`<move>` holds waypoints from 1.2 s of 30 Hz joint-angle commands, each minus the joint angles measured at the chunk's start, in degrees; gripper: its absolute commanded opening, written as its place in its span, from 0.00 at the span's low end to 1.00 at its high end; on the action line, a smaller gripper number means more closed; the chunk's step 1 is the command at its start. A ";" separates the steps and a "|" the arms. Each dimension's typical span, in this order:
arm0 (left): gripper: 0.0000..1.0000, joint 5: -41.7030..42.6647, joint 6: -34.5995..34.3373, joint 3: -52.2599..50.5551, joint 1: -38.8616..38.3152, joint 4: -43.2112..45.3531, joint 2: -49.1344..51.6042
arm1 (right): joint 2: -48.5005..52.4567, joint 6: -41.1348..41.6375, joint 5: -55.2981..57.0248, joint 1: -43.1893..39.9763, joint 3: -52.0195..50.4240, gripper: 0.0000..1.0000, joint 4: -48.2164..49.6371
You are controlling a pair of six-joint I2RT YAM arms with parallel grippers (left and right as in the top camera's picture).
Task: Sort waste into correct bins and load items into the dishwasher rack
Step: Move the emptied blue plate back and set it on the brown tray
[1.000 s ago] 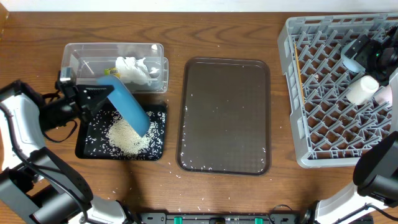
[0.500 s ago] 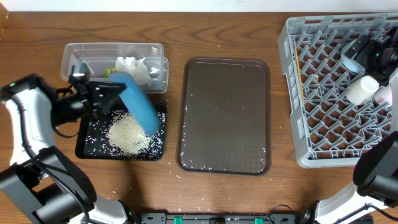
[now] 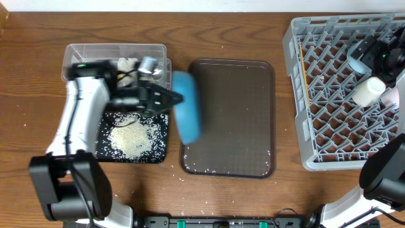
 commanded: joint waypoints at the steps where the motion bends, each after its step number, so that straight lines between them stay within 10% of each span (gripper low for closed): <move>1: 0.06 2.54 2.43 0.09 -7.45 4.85 -1.49 | -1.57 0.59 0.02 0.02 0.00 0.99 -0.02; 6: 0.06 -5.01 -12.96 0.09 -16.83 21.66 -1.49 | -1.57 0.59 0.02 0.02 0.00 0.99 -0.02; 12: 0.06 -48.48 -43.41 0.13 -25.24 39.50 -1.51 | -1.57 0.59 0.02 0.02 0.00 0.99 -0.04; 36: 0.06 -79.89 -44.78 0.02 -44.46 51.01 -0.66 | -1.57 0.59 0.02 0.02 0.00 0.99 -0.04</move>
